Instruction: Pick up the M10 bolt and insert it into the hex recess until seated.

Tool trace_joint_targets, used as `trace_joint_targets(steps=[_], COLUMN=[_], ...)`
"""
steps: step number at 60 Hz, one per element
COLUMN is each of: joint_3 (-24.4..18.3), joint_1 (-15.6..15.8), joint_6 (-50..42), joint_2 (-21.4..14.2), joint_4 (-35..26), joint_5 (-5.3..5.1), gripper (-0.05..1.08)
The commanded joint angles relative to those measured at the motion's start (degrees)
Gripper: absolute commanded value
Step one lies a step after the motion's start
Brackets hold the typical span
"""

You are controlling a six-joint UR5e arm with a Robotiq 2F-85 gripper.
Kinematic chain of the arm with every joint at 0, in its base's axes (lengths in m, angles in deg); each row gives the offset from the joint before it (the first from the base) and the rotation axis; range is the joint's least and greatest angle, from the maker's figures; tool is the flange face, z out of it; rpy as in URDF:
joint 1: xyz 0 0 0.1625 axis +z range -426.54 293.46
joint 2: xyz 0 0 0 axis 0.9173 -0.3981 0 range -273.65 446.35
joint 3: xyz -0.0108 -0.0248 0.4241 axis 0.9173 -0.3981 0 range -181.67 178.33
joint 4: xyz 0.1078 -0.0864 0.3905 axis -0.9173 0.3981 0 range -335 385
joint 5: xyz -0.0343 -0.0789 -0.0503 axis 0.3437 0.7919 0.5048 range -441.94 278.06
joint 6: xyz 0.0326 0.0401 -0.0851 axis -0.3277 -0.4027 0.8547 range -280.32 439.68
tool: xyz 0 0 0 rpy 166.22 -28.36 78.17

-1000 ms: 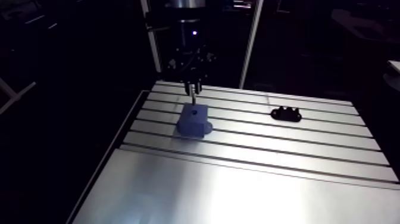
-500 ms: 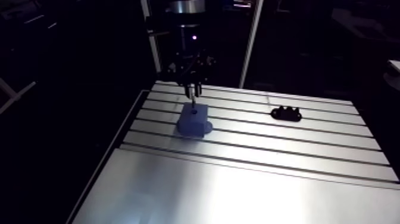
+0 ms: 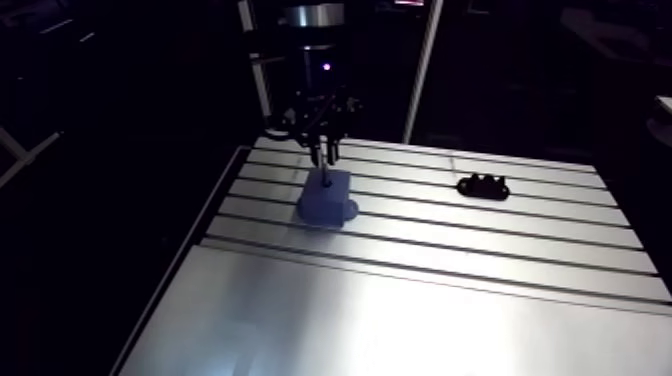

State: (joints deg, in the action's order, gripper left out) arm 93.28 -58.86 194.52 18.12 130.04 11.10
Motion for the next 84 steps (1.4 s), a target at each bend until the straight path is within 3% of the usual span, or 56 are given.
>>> trace_joint_targets(steps=[1, 58, 84], joint_3=[0.0, 0.4, 0.7], joint_1=[-0.2, 0.0, 0.1], joint_6=[0.0, 0.2, 0.2], joint_2=[0.2, 0.3, 0.2], joint_4=[0.1, 1.1, 1.1], joint_5=[0.00, -0.18, 0.26], gripper=[1.05, 1.05, 1.06])
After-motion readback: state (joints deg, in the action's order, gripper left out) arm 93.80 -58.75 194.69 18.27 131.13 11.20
